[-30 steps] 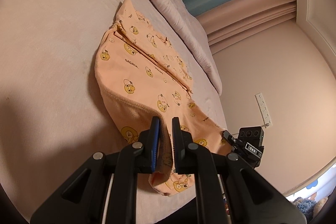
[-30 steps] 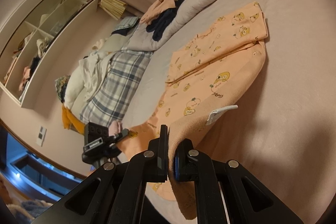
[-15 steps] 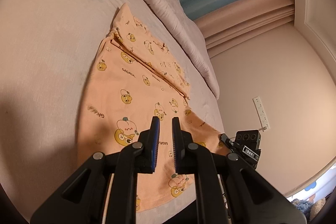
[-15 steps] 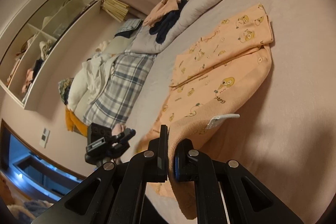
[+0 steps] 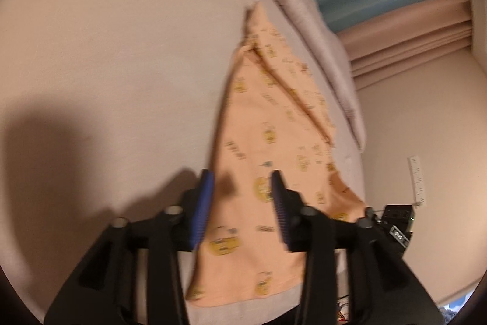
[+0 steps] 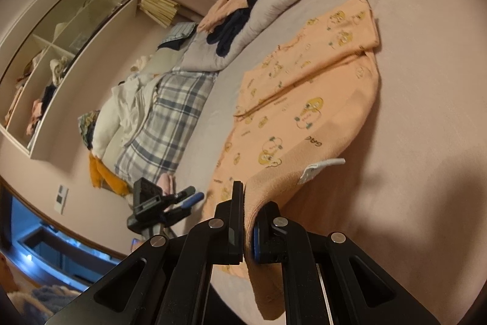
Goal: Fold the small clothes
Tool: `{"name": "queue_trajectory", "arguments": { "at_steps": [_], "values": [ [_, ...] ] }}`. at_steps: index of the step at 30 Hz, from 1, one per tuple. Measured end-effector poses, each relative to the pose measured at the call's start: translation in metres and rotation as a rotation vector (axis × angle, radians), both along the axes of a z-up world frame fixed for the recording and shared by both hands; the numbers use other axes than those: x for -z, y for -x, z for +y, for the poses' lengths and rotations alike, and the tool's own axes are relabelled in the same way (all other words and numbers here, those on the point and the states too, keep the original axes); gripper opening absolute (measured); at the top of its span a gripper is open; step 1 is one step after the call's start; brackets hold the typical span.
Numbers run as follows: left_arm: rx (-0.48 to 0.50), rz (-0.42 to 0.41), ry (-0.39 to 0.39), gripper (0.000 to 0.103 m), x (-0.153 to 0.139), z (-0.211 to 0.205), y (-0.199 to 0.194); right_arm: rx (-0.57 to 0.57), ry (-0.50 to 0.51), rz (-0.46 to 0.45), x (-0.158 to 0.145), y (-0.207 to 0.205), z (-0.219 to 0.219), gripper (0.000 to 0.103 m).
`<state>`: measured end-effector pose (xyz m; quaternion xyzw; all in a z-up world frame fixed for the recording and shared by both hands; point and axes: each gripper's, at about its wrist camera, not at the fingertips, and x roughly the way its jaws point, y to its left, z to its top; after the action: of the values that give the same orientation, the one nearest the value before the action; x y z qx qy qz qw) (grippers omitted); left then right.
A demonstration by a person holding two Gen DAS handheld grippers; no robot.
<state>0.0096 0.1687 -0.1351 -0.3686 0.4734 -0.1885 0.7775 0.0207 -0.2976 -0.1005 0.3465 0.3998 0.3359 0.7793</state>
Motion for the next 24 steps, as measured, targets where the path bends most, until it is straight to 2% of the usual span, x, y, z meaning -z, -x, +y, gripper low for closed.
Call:
{"name": "queue_trajectory", "arguments": {
  "at_steps": [4,9,13,16,19,24],
  "values": [
    [0.01,0.026,-0.023,0.045,0.009,-0.001,0.001,0.008,-0.005,0.017,0.005,0.004,-0.003,0.008],
    [0.027,0.028,0.043,0.049,0.013,0.003,-0.004,0.003,0.002,0.013,0.006,0.006,-0.002,0.009],
    [0.03,0.028,0.057,0.049,0.013,-0.001,-0.007,0.004,-0.003,0.012,0.006,0.007,-0.001,0.008],
    [0.029,0.029,0.101,0.049,0.015,0.0,-0.012,0.003,-0.004,0.017,0.008,0.007,0.0,0.009],
    [0.081,0.037,0.143,0.049,0.017,-0.011,-0.017,0.0,0.001,0.016,0.007,0.007,0.001,0.009],
    [0.181,0.038,0.114,0.049,0.013,-0.034,-0.014,0.0,0.004,0.022,0.009,0.009,0.003,0.009]
  ]
}}
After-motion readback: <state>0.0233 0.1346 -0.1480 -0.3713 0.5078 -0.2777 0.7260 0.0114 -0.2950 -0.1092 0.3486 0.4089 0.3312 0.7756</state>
